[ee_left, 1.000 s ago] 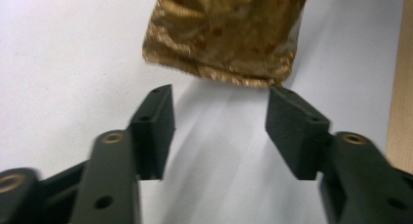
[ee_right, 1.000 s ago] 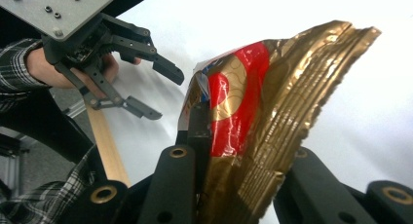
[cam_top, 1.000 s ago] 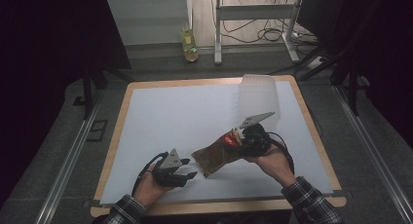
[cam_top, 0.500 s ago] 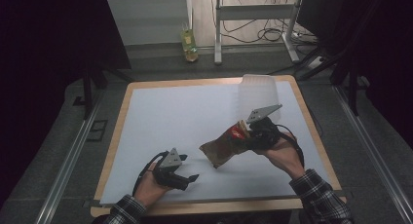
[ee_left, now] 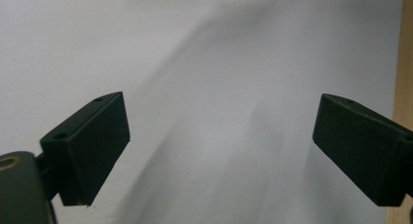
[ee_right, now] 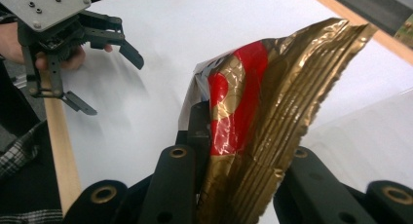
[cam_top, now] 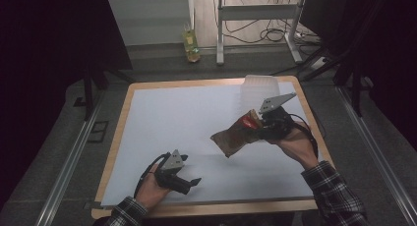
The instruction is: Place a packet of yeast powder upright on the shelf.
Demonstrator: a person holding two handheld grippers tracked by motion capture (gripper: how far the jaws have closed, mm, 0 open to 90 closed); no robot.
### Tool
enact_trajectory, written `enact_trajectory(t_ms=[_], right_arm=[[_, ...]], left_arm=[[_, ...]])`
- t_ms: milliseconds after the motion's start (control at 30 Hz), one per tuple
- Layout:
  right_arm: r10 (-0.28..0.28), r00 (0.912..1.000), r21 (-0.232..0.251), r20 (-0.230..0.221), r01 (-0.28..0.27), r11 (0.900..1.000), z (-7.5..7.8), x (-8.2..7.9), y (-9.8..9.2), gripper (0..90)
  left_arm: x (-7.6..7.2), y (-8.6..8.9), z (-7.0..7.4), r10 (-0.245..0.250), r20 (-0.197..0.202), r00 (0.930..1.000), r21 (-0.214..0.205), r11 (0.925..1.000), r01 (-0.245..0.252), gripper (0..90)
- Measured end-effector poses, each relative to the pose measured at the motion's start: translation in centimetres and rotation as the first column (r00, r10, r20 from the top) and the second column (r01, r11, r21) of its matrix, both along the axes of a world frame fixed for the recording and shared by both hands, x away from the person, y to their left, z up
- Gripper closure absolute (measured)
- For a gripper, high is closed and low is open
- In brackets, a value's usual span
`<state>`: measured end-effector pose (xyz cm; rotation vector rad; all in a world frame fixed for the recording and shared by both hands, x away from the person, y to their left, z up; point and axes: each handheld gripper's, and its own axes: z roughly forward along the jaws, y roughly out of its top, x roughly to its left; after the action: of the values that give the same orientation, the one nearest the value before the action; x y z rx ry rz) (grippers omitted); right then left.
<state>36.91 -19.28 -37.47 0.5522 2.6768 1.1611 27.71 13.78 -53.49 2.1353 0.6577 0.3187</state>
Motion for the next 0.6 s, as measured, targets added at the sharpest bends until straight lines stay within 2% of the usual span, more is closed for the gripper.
enact_trajectory(t_ms=[333,600], right_arm=[[-0.004,0.9998,-0.019,0.020,0.004,0.9998,1.3,1.3,-1.5,75.6],[0.003,0.9989,-0.035,0.046,-0.001,0.9994,3.0,2.5,-2.6,75.5]], left_arm=[[0.0,0.1,-0.1,0.003,0.031,0.9995,-0.009,1.0000,-0.003,1.3],[0.1,0.1,-0.2,0.006,0.051,0.9987,0.009,0.9999,-0.007,0.6]])
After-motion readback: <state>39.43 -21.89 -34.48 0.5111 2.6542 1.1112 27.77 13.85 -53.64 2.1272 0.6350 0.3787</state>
